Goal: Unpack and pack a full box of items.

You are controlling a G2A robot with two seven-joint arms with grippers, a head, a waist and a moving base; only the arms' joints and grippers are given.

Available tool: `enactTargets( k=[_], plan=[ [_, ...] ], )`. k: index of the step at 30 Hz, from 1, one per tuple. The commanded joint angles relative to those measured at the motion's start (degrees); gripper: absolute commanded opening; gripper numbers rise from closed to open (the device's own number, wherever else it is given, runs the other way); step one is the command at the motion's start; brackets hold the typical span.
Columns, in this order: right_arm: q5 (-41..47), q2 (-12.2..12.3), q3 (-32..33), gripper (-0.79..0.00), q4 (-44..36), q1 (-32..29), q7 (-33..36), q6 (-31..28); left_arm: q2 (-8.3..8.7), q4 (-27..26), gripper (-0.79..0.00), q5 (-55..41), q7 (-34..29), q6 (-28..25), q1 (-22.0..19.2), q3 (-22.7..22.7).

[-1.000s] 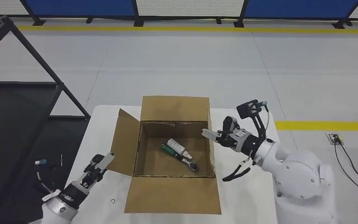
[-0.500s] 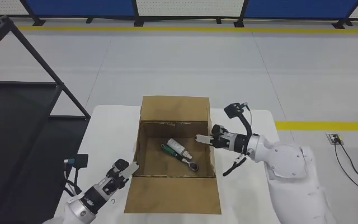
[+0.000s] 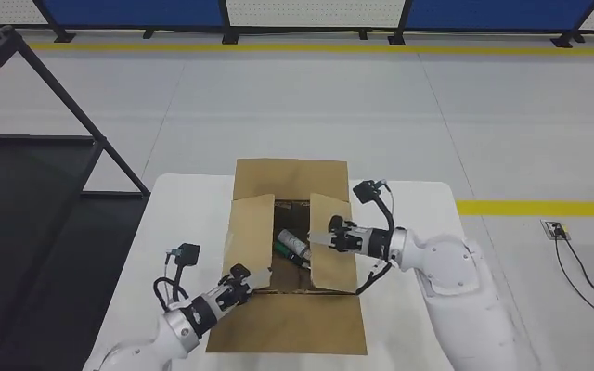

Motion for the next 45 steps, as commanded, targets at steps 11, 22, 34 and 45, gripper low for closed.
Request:
enactTargets(
  k=[11,22,34,45],
  plan=[
    [-0.7,0.5,-4.6,0.000,5.6,2.6,-1.1,0.3,0.21,2.7,0.000,0.7,0.5,2.5,-2.5,2.8],
    [-1.8,1.1,-7.4,0.000,7.8,4.6,-1.5,1.6,0.60,4.1,0.000,0.0,-1.0,4.6,-3.6,3.3],
    [0.2,2.0,-7.0,0.000,6.5,5.6,-2.0,1.4,1.04,2.5,0.000,-2.1,-1.2,4.5,-3.4,2.6],
    [1.8,3.5,-3.5,0.000,4.4,6.8,-3.0,1.9,1.73,-6.3,0.000,-6.7,0.2,1.8,0.3,-4.4]
  ],
)
